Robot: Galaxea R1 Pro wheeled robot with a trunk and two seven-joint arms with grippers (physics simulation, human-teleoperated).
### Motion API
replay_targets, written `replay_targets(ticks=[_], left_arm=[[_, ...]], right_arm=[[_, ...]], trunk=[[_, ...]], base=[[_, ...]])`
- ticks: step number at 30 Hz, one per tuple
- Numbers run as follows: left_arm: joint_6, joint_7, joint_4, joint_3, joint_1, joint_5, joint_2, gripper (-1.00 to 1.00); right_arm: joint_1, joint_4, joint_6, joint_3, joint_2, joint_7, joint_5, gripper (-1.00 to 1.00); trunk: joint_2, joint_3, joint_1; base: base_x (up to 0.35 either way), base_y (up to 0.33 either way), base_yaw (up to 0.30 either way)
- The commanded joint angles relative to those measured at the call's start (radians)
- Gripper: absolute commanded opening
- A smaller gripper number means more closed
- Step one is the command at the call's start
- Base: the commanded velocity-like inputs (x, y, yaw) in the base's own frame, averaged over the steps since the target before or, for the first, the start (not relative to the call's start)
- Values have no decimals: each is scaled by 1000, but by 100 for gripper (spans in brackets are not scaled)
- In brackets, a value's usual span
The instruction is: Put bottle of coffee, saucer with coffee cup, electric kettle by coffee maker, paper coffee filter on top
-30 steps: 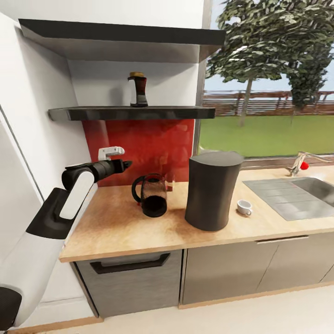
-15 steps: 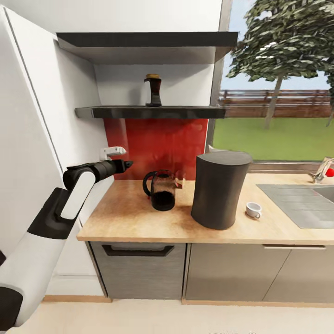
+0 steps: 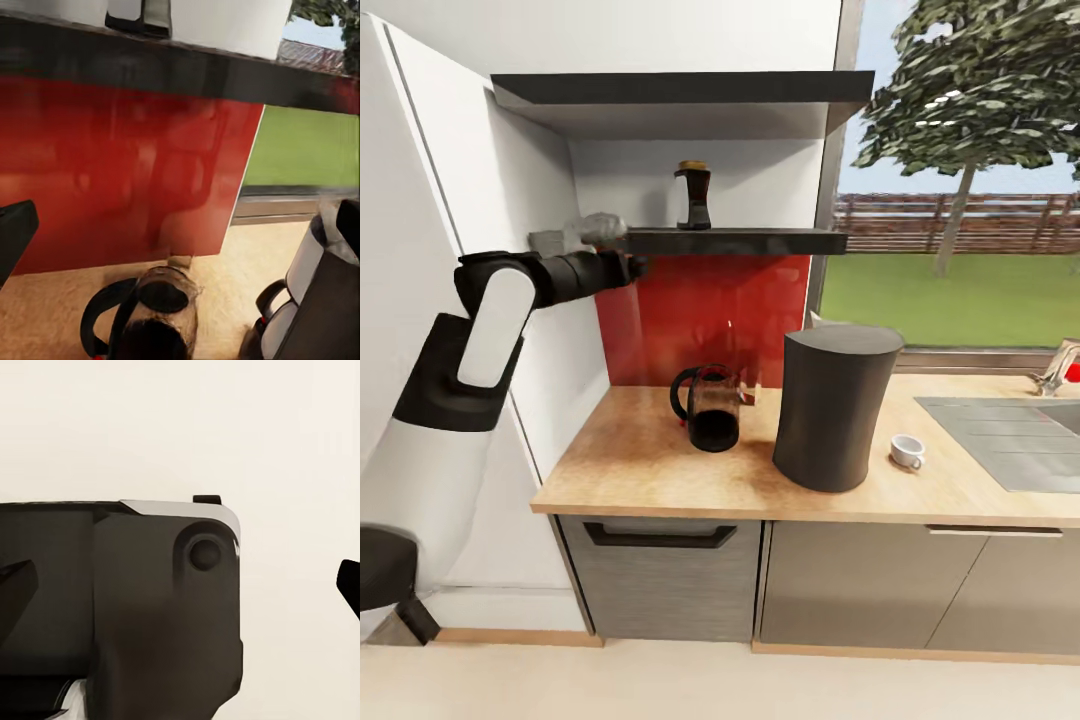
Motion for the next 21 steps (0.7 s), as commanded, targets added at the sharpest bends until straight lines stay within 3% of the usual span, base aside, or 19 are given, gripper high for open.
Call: replay_targets(ticks=[1, 3, 6, 9, 12, 16, 21], left_arm=[[12, 11, 19, -1, -37, 45, 1, 100], [23, 12, 65, -2, -101, 103, 2, 100], [27, 13, 117, -1, -171, 136, 3, 100], [28, 10, 266, 1, -337, 160, -2, 100], [23, 9, 371, 0, -423, 169, -22, 100], [4, 13, 454, -5, -491, 160, -55, 100], [-99, 21, 473, -10, -502, 123, -64, 100]], right_arm=[[-1, 1, -3, -1, 1, -1, 0, 100], [-1, 1, -3, -1, 1, -1, 0, 100], [-1, 1, -3, -1, 1, -1, 0, 100], [-1, 1, -3, -1, 2, -1, 0, 100], [-1, 1, -3, 0, 2, -1, 1, 100], [-1, 1, -3, 1, 3, 0, 2, 100], [-1, -1, -4, 3, 2, -1, 2, 100]], trunk=[[-2, -2, 1], [-2, -2, 1], [-2, -2, 1], [-2, -2, 1], [-2, -2, 1], [-2, -2, 1], [-2, -2, 1]], base=[[0, 0, 0], [0, 0, 0], [0, 0, 0], [0, 0, 0], [0, 0, 0], [0, 0, 0], [0, 0, 0]])
